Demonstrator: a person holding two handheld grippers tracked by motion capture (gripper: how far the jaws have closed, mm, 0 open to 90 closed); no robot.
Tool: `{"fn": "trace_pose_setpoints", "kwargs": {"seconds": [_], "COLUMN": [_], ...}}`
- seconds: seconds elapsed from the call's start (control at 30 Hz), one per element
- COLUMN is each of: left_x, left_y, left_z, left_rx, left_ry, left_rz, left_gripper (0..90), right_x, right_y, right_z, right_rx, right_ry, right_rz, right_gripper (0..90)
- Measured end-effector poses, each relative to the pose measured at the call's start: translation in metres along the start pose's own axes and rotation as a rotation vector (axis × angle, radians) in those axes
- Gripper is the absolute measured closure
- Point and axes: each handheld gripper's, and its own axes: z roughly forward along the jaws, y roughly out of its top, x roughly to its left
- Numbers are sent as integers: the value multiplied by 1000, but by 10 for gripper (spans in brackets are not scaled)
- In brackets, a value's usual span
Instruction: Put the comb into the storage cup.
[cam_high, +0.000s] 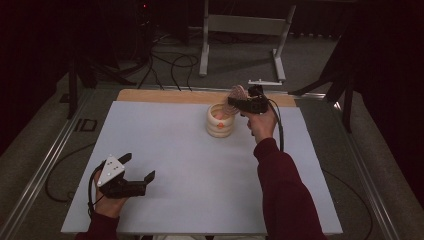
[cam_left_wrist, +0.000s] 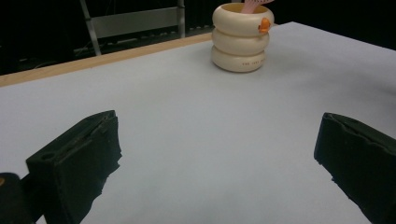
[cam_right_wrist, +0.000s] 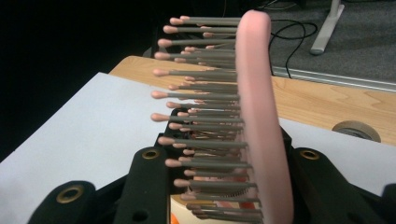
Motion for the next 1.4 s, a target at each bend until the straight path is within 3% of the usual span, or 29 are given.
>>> {"fn": "trace_pose_setpoints", "kwargs": {"seconds": [0.33, 0.7, 0.93, 1.03, 1.13, 1.4], "left_x": [0, 0, -1, 0, -1, -1], "left_y": [0, 0, 0, 0, 0, 0], "left_z": [0, 0, 0, 0, 0, 0], "left_rx": [-1, -2, -2, -1, -2, -1], "left_ry": [0, 0, -1, 0, -1, -2], "left_rz": [-1, -1, -1, -1, -1, 2], "left_gripper": [11, 11, 11, 11, 11, 11], "right_x": [-3, -7, -6, -7, -8, -10], "right_y": [-4, -5, -9, -9, -10, -10], "right_z": [3, 0, -1, -2, -1, -4], "right_rx": [6, -14, -26, -20, -8, 14], "right_ry": [-38, -19, -68, -62, -64, -42], "right_rz": [18, 24, -4, -1, -28, 2], "right_gripper": [623, 586, 467, 413, 333, 173]}}
